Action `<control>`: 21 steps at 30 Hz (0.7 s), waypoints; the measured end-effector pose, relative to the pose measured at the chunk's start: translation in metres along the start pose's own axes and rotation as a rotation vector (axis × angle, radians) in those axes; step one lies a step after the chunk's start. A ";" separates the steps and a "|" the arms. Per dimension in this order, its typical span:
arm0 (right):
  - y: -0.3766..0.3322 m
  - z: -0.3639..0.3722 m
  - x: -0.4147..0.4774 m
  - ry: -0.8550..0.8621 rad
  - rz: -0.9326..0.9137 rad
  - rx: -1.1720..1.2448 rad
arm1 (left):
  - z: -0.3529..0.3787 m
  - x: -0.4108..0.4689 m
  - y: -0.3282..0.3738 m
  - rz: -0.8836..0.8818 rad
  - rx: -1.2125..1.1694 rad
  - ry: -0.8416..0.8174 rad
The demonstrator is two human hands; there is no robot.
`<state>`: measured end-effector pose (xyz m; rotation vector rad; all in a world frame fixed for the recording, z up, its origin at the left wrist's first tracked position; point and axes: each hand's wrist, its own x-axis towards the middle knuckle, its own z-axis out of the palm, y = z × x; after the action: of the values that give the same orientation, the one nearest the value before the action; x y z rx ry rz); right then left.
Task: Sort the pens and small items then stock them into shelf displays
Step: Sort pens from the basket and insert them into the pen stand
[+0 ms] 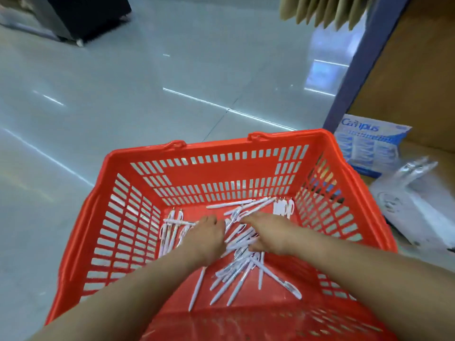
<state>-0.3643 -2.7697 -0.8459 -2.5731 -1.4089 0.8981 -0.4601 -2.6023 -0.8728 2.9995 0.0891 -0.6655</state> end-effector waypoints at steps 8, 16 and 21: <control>0.004 0.041 0.018 -0.008 0.111 -0.065 | 0.025 0.012 -0.021 -0.060 -0.193 0.042; 0.008 0.032 0.017 -0.179 0.083 -0.106 | 0.023 0.024 -0.011 -0.038 -0.192 0.050; 0.008 0.011 0.013 -0.314 0.115 -0.098 | 0.022 0.029 -0.013 -0.052 -0.183 -0.005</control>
<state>-0.3593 -2.7662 -0.8637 -2.7003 -1.4176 1.3324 -0.4440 -2.5902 -0.9057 2.8287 0.2160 -0.6330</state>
